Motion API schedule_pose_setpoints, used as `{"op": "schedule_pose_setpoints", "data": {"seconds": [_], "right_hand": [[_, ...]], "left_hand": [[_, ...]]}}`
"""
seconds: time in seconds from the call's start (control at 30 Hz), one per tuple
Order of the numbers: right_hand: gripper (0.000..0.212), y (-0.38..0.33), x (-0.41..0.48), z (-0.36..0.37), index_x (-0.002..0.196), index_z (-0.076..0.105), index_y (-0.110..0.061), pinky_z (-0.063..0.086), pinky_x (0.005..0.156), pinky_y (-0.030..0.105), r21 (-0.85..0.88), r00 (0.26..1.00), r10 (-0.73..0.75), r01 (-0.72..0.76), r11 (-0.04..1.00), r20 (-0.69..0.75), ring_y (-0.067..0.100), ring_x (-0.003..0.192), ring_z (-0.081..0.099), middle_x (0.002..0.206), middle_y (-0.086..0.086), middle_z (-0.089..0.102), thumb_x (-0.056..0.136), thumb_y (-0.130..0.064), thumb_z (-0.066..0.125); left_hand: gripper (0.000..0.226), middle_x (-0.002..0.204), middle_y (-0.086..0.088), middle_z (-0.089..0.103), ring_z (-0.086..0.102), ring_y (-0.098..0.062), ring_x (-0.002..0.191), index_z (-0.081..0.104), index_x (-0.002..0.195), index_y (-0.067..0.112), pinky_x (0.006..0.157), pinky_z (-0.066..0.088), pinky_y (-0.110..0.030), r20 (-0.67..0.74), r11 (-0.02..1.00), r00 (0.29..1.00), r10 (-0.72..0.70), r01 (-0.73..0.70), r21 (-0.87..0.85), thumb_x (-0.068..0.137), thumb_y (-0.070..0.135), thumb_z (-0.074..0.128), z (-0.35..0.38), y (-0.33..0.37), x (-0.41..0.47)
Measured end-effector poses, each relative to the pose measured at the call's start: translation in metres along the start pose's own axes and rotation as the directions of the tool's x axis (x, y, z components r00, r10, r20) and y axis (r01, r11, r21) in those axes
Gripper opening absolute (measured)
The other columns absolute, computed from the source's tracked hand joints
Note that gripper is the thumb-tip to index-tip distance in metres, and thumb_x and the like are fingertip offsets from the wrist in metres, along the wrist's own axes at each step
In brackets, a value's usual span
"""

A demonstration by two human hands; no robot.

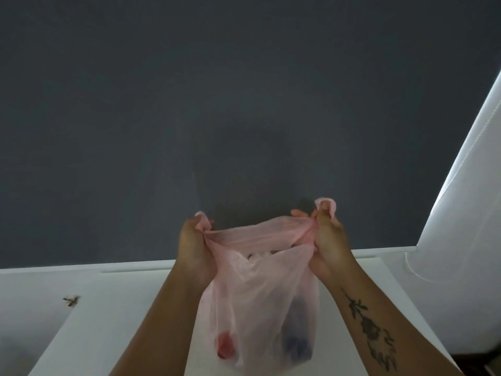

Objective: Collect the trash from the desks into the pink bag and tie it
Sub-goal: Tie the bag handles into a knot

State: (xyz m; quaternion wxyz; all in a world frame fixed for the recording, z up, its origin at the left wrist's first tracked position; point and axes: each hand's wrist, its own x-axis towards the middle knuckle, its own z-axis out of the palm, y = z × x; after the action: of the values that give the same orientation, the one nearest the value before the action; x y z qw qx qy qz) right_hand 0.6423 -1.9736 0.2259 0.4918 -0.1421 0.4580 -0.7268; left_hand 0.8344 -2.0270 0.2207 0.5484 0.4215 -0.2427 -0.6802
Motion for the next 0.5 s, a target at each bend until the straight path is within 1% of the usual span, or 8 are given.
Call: {"op": "schedule_pose_setpoints", "data": {"seconds": [0.07, 0.13, 0.17, 0.23, 0.3, 0.33, 0.4, 0.5], "right_hand": [[0.035, 0.001, 0.004, 0.000, 0.084, 0.050, -0.018, 0.054, 0.057, 0.029, 0.066, 0.996, 0.029, -0.023, 0.998, -0.082, 0.016, 0.052, 0.057, 0.063, 0.003, 0.061, 0.098, -0.049, 0.043], [0.044, 0.003, 0.006, -0.001, 0.083, 0.053, -0.017, 0.051, 0.065, 0.030, 0.071, 0.991, 0.085, -0.077, 0.994, -0.107, 0.018, 0.062, 0.052, 0.070, 0.003, 0.050, 0.092, -0.060, 0.047], [0.049, 0.002, 0.005, -0.001, 0.091, 0.057, -0.015, 0.054, 0.073, 0.040, 0.065, 0.989, 0.128, -0.123, 0.990, -0.079, 0.023, 0.071, 0.056, 0.078, 0.005, 0.053, 0.088, -0.064, 0.051], [0.041, 0.001, 0.005, -0.001, 0.109, 0.058, -0.015, 0.056, 0.071, 0.052, 0.049, 0.989, 0.144, -0.146, 0.988, 0.041, 0.029, 0.078, 0.062, 0.087, 0.009, 0.060, 0.089, -0.051, 0.060], [0.020, 0.000, 0.002, -0.001, 0.110, 0.061, -0.013, 0.057, 0.069, 0.047, 0.029, 0.990, 0.072, -0.076, 0.997, 0.120, 0.024, 0.072, 0.060, 0.084, 0.008, 0.059, 0.095, -0.025, 0.058], [0.017, 0.001, 0.003, -0.003, 0.108, 0.063, -0.012, 0.058, 0.071, 0.044, -0.003, 0.992, 0.031, -0.031, 1.000, 0.124, 0.022, 0.072, 0.061, 0.085, 0.008, 0.060, 0.097, -0.021, 0.056], [0.021, 0.001, 0.002, -0.007, 0.102, 0.065, -0.011, 0.058, 0.070, 0.036, -0.023, 0.993, -0.050, 0.053, 0.998, 0.111, 0.018, 0.073, 0.066, 0.088, 0.005, 0.067, 0.098, -0.029, 0.053], [0.020, -0.001, 0.003, -0.010, 0.097, 0.054, -0.015, 0.058, 0.076, 0.042, 0.069, 0.993, -0.089, 0.083, 0.994, 0.081, 0.022, 0.088, 0.072, 0.097, 0.003, 0.075, 0.102, -0.032, 0.044]], "left_hand": [[0.029, 0.108, 0.000, 0.060, 0.060, -0.017, 0.098, 0.063, 0.106, 0.011, 0.083, 0.049, -0.035, 0.123, 0.999, 0.991, -0.047, 0.046, 0.016, 0.092, 0.001, 0.040, -0.004, 0.000, -0.003], [0.042, 0.127, -0.001, 0.058, 0.057, -0.019, 0.115, 0.062, 0.119, 0.011, 0.101, 0.046, -0.039, 0.184, 0.992, 0.982, -0.040, 0.016, 0.126, 0.093, -0.007, 0.035, -0.010, -0.006, 0.000], [0.040, 0.122, -0.003, 0.060, 0.060, -0.020, 0.111, 0.064, 0.116, 0.013, 0.100, 0.047, -0.040, 0.195, 0.983, 0.980, -0.024, -0.013, 0.185, 0.096, -0.006, 0.035, -0.010, -0.006, -0.003], [0.029, 0.109, -0.010, 0.068, 0.066, -0.024, 0.098, 0.069, 0.109, 0.015, 0.092, 0.052, -0.040, 0.168, 0.962, 0.985, 0.023, -0.068, 0.266, 0.100, 0.004, 0.043, -0.009, -0.006, -0.005], [0.021, 0.106, -0.014, 0.074, 0.071, -0.025, 0.091, 0.072, 0.103, 0.012, 0.086, 0.055, -0.041, 0.132, 0.950, 0.988, 0.078, -0.114, 0.292, 0.100, 0.014, 0.052, -0.011, -0.007, -0.004], [0.020, 0.107, -0.016, 0.073, 0.072, -0.026, 0.091, 0.073, 0.102, 0.010, 0.086, 0.056, -0.043, 0.109, 0.951, 0.990, 0.090, -0.118, 0.287, 0.099, 0.018, 0.054, -0.014, -0.007, -0.002], [0.029, 0.110, -0.021, 0.071, 0.070, -0.032, 0.096, 0.072, 0.105, 0.006, 0.090, 0.055, -0.049, 0.034, 0.957, 0.994, 0.107, -0.112, 0.266, 0.099, 0.030, 0.056, -0.017, -0.005, 0.000], [0.042, 0.100, -0.014, 0.072, 0.070, -0.029, 0.091, 0.067, 0.108, 0.008, 0.082, 0.056, -0.039, -0.087, 0.965, 0.992, 0.088, -0.064, 0.255, 0.100, 0.045, 0.047, -0.017, 0.002, 0.001]]}}
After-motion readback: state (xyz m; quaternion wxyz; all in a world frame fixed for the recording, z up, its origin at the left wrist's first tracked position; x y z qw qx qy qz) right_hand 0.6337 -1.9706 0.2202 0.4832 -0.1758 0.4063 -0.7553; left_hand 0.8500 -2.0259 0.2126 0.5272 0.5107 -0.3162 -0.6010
